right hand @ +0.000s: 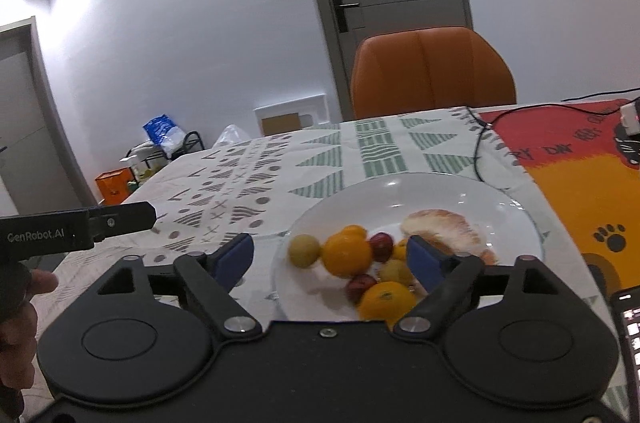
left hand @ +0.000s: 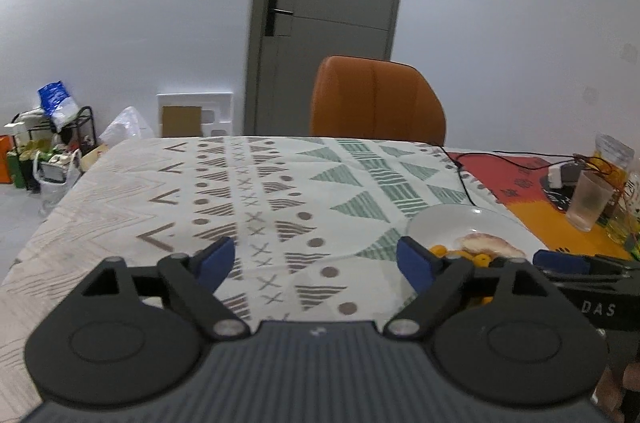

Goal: Organize fruits

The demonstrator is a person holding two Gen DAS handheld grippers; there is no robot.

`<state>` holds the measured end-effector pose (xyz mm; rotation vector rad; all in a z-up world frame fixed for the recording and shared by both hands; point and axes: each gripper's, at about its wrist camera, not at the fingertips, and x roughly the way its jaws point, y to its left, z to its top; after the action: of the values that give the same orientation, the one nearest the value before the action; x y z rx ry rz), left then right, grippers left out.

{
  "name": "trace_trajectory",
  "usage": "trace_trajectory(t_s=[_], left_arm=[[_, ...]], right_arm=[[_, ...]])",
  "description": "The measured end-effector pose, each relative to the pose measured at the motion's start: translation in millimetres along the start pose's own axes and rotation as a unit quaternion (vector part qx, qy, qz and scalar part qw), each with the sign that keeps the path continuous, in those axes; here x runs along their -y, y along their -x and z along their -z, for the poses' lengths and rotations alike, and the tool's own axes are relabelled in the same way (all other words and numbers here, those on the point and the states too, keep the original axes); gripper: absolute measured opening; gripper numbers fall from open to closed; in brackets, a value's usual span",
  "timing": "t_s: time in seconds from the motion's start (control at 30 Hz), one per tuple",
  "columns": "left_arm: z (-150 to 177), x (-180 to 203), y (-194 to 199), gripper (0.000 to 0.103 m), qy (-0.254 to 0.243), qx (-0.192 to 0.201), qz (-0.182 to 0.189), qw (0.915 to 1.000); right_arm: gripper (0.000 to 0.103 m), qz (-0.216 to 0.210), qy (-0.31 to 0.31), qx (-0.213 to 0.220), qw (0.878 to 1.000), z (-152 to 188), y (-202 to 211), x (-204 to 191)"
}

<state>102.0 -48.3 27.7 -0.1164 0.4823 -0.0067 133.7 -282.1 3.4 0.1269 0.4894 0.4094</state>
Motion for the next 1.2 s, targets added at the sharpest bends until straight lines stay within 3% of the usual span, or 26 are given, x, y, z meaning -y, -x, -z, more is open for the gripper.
trace_trajectory(t_s=[0.2, 0.5, 0.73, 1.2], left_arm=[[2.0, -17.7, 16.5, 0.098, 0.009, -0.002, -0.022, 0.9997], [5.9, -38.4, 45.2, 0.100, 0.013, -0.007, -0.045, 0.9989], [15.7, -37.5, 56.5, 0.101, 0.000, -0.011, -0.053, 0.9985], [42.0, -34.7, 65.8, 0.101, -0.008, -0.041, -0.044, 0.9982]], right_arm=[[0.103, -0.008, 0.019, 0.000, 1.000, -0.4, 5.4, -20.8], [0.103, 0.004, 0.019, -0.010, 1.000, 2.9, 18.7, -34.0], [0.103, 0.039, 0.031, -0.007, 0.999, 6.9, 32.8, -40.7], [0.103, 0.029, 0.024, -0.011, 0.999, 20.6, 53.9, -42.1]])
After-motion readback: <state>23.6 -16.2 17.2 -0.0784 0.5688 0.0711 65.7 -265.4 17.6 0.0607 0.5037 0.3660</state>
